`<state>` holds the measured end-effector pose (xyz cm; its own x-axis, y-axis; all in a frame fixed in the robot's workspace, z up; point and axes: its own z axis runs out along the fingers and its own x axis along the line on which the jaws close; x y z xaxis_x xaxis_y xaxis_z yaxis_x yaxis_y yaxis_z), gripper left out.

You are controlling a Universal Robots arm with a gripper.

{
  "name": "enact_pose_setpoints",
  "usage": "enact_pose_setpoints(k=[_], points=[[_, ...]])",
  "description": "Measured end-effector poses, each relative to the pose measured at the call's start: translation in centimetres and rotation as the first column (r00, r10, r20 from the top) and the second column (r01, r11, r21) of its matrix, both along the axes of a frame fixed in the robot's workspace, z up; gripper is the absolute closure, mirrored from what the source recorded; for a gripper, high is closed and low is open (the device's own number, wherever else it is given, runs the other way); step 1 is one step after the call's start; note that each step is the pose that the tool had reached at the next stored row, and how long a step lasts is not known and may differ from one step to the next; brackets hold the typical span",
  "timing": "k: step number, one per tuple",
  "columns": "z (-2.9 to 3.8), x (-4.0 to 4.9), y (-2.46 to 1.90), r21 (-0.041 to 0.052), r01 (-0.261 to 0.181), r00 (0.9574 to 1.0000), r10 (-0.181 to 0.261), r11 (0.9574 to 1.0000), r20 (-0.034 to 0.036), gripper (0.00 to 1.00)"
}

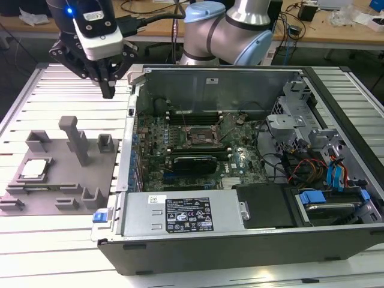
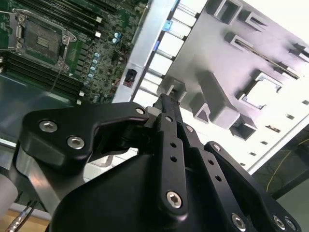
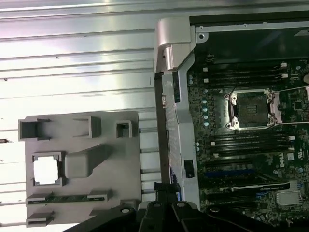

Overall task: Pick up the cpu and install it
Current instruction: 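Reach for the cpu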

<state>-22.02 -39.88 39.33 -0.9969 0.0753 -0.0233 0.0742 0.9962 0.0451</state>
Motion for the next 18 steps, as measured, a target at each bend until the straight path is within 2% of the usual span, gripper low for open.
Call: enact_pose_setpoints(k=[4,12,18], points=[[0.00,-1.50,0.01,0.0000,0.000,1.0000,0.000,1.0000,0.0001,0.89],[0.00,-3.07,0.05,0.0000,0.000,1.0000,0.000,1.0000,0.0001,0.89],[0.00,-5.22,0.06,0.0000,0.000,1.0000,0.000,1.0000,0.0005,0.89]])
